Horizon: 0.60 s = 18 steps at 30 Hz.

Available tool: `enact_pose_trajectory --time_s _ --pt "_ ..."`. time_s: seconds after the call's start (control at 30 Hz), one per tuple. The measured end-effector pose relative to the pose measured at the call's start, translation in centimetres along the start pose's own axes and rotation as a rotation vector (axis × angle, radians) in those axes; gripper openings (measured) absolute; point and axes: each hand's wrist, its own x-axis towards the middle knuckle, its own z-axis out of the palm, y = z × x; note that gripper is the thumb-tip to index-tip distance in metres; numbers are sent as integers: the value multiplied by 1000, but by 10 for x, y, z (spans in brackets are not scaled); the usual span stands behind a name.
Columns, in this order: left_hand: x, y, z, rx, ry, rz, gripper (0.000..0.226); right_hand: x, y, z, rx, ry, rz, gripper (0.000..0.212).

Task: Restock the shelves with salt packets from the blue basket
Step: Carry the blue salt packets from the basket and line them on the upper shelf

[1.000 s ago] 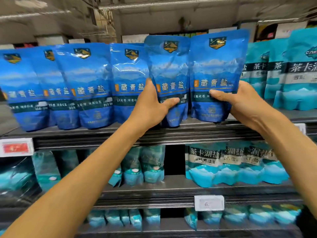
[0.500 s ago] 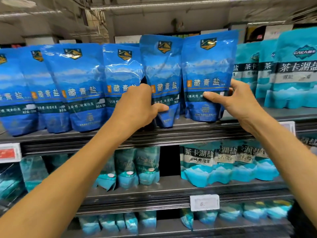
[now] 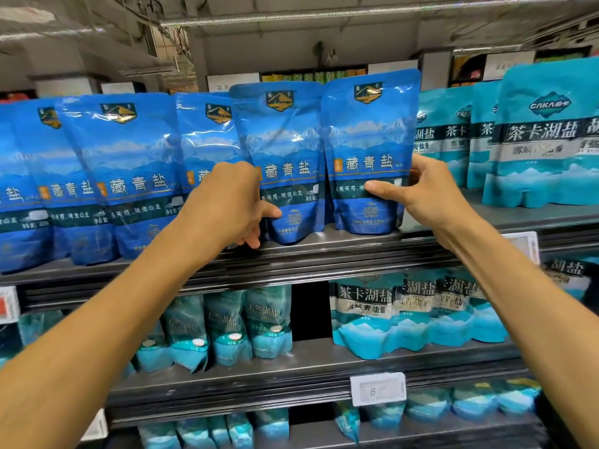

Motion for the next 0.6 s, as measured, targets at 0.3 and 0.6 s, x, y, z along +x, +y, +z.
enact_pose_trajectory --time_s 0.3,0.6 --pt "-18 -12 21 39 234 119 26 2 -3 7 5 -20 -3 31" --pt "-33 -15 27 15 309 121 20 -7 -1 6 -18 39 61 37"
